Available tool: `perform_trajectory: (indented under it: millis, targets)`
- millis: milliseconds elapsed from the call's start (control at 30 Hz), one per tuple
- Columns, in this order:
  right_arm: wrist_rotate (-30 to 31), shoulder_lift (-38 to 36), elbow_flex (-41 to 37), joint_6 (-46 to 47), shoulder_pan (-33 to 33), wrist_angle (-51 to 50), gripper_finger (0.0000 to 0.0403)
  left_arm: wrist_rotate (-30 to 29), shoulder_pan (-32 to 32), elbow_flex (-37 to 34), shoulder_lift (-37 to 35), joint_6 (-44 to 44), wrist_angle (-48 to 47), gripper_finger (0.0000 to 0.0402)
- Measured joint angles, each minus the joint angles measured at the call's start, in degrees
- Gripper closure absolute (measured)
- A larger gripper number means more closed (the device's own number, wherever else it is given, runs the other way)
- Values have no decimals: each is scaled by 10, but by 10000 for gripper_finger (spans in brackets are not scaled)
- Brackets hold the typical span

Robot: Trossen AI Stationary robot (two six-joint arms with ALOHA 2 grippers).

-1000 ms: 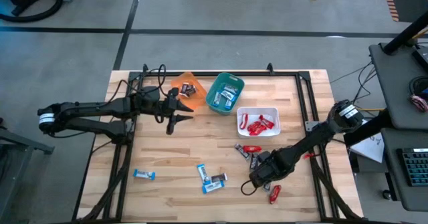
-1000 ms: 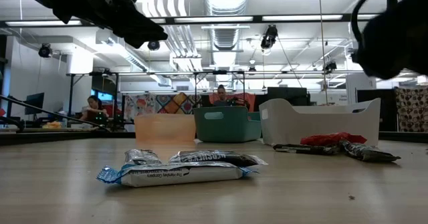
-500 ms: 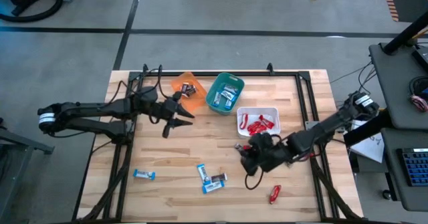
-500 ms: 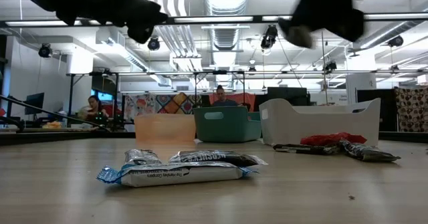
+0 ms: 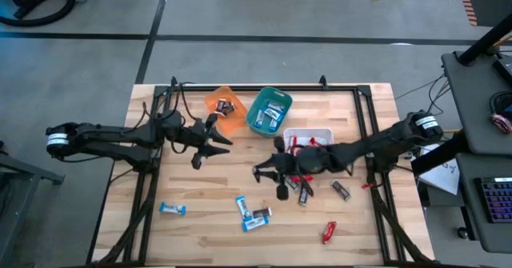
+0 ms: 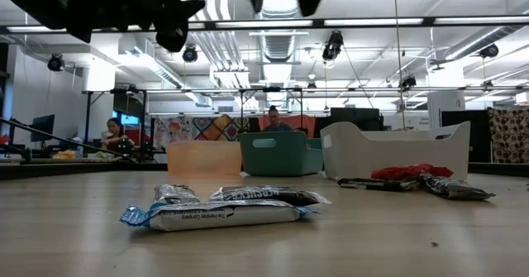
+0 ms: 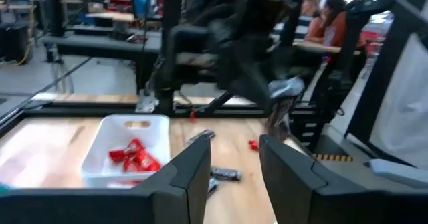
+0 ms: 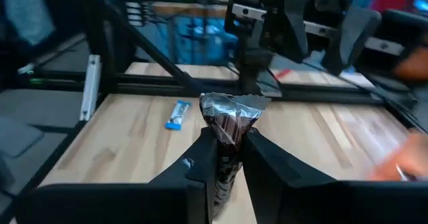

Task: Sort candy
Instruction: Put the brown chocolate bar into the orange bin

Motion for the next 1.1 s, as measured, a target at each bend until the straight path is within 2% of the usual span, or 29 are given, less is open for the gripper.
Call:
perform_trajectory:
  millis: [200,333,600,767,833,1100]
  targets:
    - [-109,33,-1,-74,-53,66,344,0,-34,0,37,0,73,255]
    - [-156,45,-1,-108,-69,100,344,0,-38,4,82,0,114,234]
    - [-158,36,-1,-155,-74,110,344,6,-39,34,172,-7,146,223]
    - [-157,36,-1,-165,-74,103,344,122,-41,57,226,-9,198,223]
    - [-157,35,-1,-166,-74,102,344,151,-41,68,245,-10,204,223]
    - [-157,33,-1,-172,-74,92,344,150,-40,97,297,-11,209,234]
